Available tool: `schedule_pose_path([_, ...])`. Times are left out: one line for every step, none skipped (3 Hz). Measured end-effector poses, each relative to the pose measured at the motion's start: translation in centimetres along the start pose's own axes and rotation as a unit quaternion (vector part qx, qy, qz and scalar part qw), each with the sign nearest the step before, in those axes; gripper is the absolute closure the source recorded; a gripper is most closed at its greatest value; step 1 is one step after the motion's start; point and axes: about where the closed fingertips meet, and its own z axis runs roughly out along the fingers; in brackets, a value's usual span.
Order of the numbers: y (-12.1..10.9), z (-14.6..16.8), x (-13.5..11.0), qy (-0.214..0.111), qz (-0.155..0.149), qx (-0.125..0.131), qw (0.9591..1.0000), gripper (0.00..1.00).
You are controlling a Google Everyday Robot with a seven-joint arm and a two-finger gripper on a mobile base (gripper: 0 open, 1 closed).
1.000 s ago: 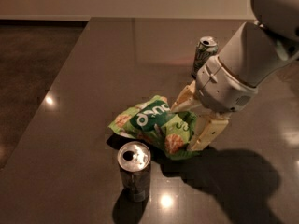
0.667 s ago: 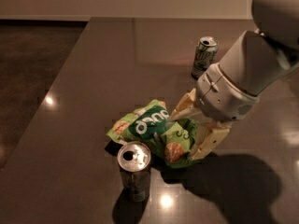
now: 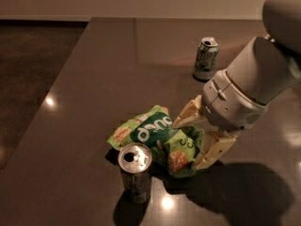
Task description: Move green rice chip bag near redbull can
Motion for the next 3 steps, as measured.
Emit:
schedule_pose_path([0.02, -0.27, 0.06, 0.000, 0.009, 0.018, 0.9998, 0.36])
schedule_pose_path([0.00, -0.38, -0.13, 0.002, 0.007, 0.020, 0.9998, 0.13])
schedule_pose_path([-0.01, -0.49, -0.30, 0.003, 0.006, 0.022, 0.9997, 0.00])
